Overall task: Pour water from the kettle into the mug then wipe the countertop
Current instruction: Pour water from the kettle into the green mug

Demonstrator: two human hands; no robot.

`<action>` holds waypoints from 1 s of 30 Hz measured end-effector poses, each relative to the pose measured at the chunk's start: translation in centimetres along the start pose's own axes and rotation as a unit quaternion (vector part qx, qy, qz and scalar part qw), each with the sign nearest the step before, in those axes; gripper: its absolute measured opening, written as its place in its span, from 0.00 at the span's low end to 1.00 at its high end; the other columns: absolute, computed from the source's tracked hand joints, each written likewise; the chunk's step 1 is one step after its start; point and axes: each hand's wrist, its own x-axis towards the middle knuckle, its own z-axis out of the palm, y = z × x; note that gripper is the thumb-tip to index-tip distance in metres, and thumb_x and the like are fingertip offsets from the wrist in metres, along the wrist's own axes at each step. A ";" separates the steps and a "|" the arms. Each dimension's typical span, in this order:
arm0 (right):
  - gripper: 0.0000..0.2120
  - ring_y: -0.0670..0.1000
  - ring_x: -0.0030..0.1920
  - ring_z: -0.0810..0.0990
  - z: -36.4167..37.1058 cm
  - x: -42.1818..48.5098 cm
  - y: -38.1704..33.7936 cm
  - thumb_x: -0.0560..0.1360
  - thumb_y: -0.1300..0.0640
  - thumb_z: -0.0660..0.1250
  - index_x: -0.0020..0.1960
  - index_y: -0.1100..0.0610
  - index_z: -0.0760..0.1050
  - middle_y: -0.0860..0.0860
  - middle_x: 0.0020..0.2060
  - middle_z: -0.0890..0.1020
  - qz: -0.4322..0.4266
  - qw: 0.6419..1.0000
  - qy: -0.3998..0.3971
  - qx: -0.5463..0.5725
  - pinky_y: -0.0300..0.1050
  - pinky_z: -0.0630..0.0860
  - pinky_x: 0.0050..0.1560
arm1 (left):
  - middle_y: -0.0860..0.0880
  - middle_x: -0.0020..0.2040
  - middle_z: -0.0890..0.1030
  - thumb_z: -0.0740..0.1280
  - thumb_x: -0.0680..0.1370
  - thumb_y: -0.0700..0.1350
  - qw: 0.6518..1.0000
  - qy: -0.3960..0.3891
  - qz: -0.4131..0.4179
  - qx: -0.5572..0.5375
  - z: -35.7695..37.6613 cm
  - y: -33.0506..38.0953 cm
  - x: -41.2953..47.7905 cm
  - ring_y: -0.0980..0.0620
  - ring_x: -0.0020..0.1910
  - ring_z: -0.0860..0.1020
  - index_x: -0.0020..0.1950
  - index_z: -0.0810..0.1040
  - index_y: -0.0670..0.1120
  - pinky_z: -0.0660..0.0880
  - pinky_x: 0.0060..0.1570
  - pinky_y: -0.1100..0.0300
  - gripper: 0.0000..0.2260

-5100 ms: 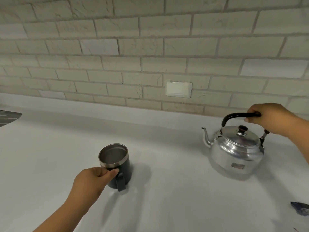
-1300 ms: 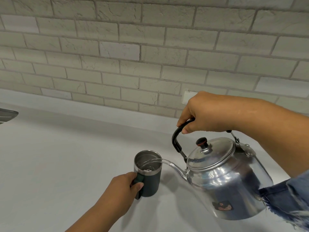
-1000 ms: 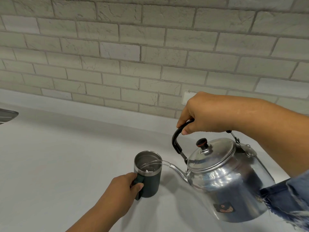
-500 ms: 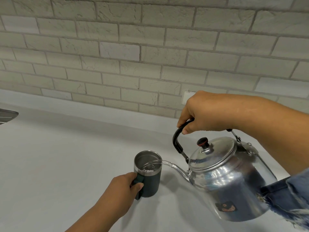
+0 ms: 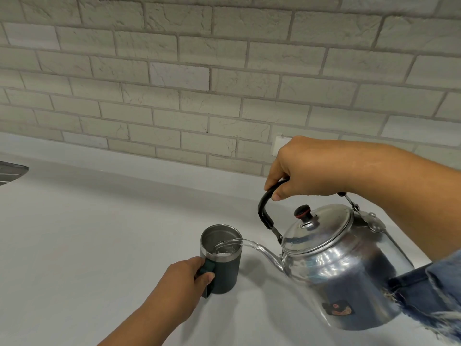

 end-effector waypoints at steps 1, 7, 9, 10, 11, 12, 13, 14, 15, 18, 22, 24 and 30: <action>0.12 0.44 0.41 0.76 0.0 0.0 0.0 0.73 0.44 0.68 0.56 0.42 0.79 0.38 0.38 0.74 0.000 1.000 0.000 0.000 0.39 0.74 0.39 | 0.59 0.34 0.73 0.61 0.79 0.50 1.000 0.000 0.001 0.000 0.0 0.0 0.0 0.61 0.33 0.72 0.47 0.70 0.55 0.65 0.30 0.69 0.02; 0.13 0.46 0.44 0.76 0.0 0.1 -0.1 0.73 0.45 0.68 0.57 0.42 0.79 0.37 0.34 0.70 -0.007 1.000 0.000 0.002 0.40 0.74 0.43 | 0.58 0.34 0.74 0.62 0.79 0.50 1.000 0.002 0.002 -0.002 0.0 -0.1 -0.1 0.60 0.33 0.72 0.46 0.71 0.55 0.65 0.30 0.69 0.02; 0.13 0.45 0.43 0.75 0.0 0.1 -0.1 0.73 0.45 0.68 0.57 0.43 0.79 0.38 0.35 0.70 -0.008 1.000 0.001 0.001 0.37 0.72 0.39 | 0.58 0.34 0.74 0.62 0.79 0.50 1.000 0.001 0.003 -0.003 0.0 -0.1 -0.1 0.60 0.33 0.72 0.46 0.71 0.55 0.65 0.30 0.69 0.02; 0.13 0.45 0.43 0.75 0.0 0.1 -0.1 0.73 0.45 0.68 0.57 0.43 0.79 0.38 0.35 0.70 -0.008 1.000 0.001 0.000 0.37 0.72 0.39 | 0.58 0.34 0.73 0.62 0.79 0.50 1.000 0.001 0.004 -0.003 -0.1 -0.1 -0.1 0.60 0.33 0.72 0.46 0.70 0.55 0.65 0.30 0.69 0.03; 0.13 0.46 0.43 0.76 0.0 0.1 -0.2 0.73 0.45 0.68 0.57 0.43 0.79 0.38 0.35 0.70 -0.009 1.000 0.002 -0.002 0.38 0.73 0.40 | 0.58 0.34 0.73 0.62 0.79 0.50 1.000 0.001 0.006 -0.002 -0.1 0.0 -0.1 0.60 0.33 0.72 0.46 0.70 0.54 0.65 0.30 0.69 0.03; 0.13 0.46 0.44 0.76 -0.1 0.2 -0.2 0.73 0.45 0.68 0.57 0.43 0.79 0.38 0.35 0.70 -0.011 1.000 0.002 -0.004 0.39 0.74 0.42 | 0.59 0.34 0.72 0.61 0.79 0.49 1.000 0.001 0.007 -0.001 -0.1 0.1 -0.1 0.60 0.32 0.71 0.46 0.70 0.54 0.65 0.30 0.69 0.03; 0.13 0.47 0.45 0.77 -0.1 0.2 -0.2 0.73 0.45 0.68 0.57 0.42 0.79 0.38 0.35 0.70 -0.013 1.000 0.001 -0.005 0.41 0.75 0.44 | 0.59 0.33 0.72 0.61 0.79 0.49 1.000 0.001 0.008 0.000 -0.1 0.1 -0.1 0.60 0.32 0.71 0.46 0.70 0.54 0.65 0.29 0.69 0.03; 0.13 0.47 0.46 0.78 -0.1 0.2 -0.2 0.73 0.44 0.68 0.57 0.42 0.79 0.38 0.35 0.71 -0.014 1.000 0.000 -0.006 0.42 0.76 0.47 | 0.58 0.33 0.73 0.61 0.79 0.49 1.000 0.000 0.009 0.002 -0.1 0.1 -0.2 0.60 0.32 0.71 0.45 0.70 0.54 0.65 0.29 0.69 0.03; 0.13 0.47 0.47 0.78 -0.2 0.2 -0.3 0.73 0.45 0.68 0.57 0.42 0.79 0.38 0.35 0.71 -0.015 1.000 0.000 -0.005 0.44 0.77 0.49 | 0.58 0.33 0.73 0.61 0.79 0.49 1.000 0.001 0.009 0.003 -0.1 0.1 -0.1 0.60 0.32 0.71 0.45 0.71 0.54 0.65 0.29 0.69 0.03; 0.13 0.48 0.49 0.78 -0.3 0.2 -0.3 0.73 0.45 0.68 0.57 0.43 0.79 0.39 0.36 0.70 -0.018 1.000 0.001 -0.006 0.43 0.76 0.49 | 0.59 0.34 0.73 0.62 0.79 0.49 1.000 0.000 0.006 -0.001 -0.1 0.1 -0.1 0.60 0.32 0.71 0.45 0.70 0.54 0.65 0.30 0.69 0.03; 0.13 0.48 0.48 0.77 -0.5 0.3 -0.2 0.73 0.45 0.68 0.57 0.44 0.80 0.38 0.35 0.69 -0.021 1.000 0.002 -0.012 0.42 0.75 0.47 | 0.57 0.33 0.72 0.62 0.79 0.49 1.000 0.000 0.008 -0.006 -0.2 0.1 -0.2 0.59 0.31 0.71 0.43 0.70 0.54 0.65 0.30 0.68 0.05; 0.14 0.48 0.48 0.78 -0.5 0.3 -0.2 0.73 0.45 0.68 0.57 0.44 0.80 0.37 0.34 0.69 -0.022 1.000 0.001 -0.014 0.42 0.75 0.47 | 0.57 0.33 0.72 0.62 0.79 0.49 1.000 0.000 0.009 -0.004 -0.3 0.2 -0.2 0.59 0.31 0.71 0.44 0.70 0.54 0.65 0.30 0.68 0.04; 0.14 0.48 0.48 0.78 -0.7 0.2 -0.2 0.73 0.45 0.68 0.57 0.44 0.79 0.38 0.35 0.69 -0.021 1.000 0.000 -0.012 0.42 0.75 0.46 | 0.58 0.32 0.71 0.61 0.79 0.49 1.000 0.001 0.011 0.001 -0.3 0.5 -0.3 0.59 0.30 0.69 0.44 0.69 0.53 0.64 0.29 0.69 0.05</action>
